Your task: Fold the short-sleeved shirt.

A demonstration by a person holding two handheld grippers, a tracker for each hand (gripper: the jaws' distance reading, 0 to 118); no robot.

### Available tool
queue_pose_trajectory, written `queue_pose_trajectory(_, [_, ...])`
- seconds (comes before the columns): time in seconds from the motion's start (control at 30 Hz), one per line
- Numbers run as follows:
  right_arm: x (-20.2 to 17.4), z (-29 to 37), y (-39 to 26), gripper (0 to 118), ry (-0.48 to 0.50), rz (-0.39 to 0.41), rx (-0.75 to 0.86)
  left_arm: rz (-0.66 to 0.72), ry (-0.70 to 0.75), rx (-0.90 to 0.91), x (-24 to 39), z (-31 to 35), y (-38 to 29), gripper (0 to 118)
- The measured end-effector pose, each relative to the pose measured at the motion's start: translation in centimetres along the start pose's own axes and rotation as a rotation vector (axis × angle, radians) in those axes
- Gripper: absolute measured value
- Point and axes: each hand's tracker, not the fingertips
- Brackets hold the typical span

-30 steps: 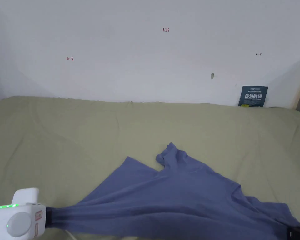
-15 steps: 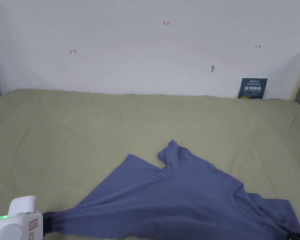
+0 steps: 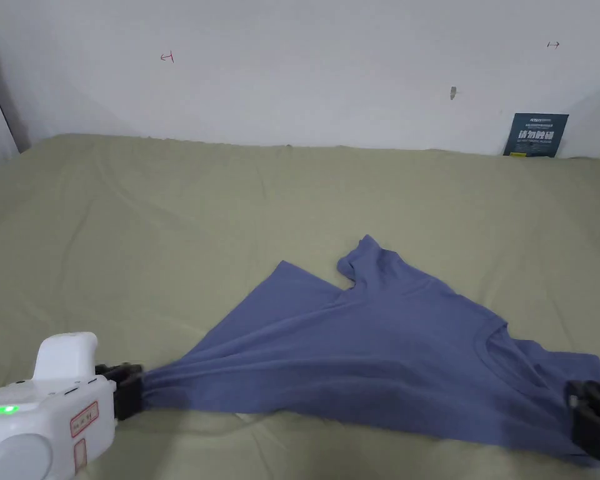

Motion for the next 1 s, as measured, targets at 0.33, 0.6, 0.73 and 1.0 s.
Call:
queue_pose_trajectory(0.33, [-4.4,5.1,-1.2,1,0.015,-0.041,0.089,0.016,0.109,-0.006,-1.5,2.0,-2.5,0])
queue_pose_trajectory(0.6, [-7.2,4.6,-2.8,1,0.021,0.010,0.060,0.079,0.127,-0.067,-4.3,-0.7,-3.3,0])
queue_pose_trajectory(0.73, [-8.1,3.5,-3.1,1,0.044,0.006,0.037,0.084,0.109,-0.104,-5.4,-3.4,-2.3,0])
queue_pose_trajectory(1.0, [-10.4,1.4,-2.7,1,0.086,0.042,0.004,0.085,0.020,-0.237,-6.8,-10.2,-0.1,118])
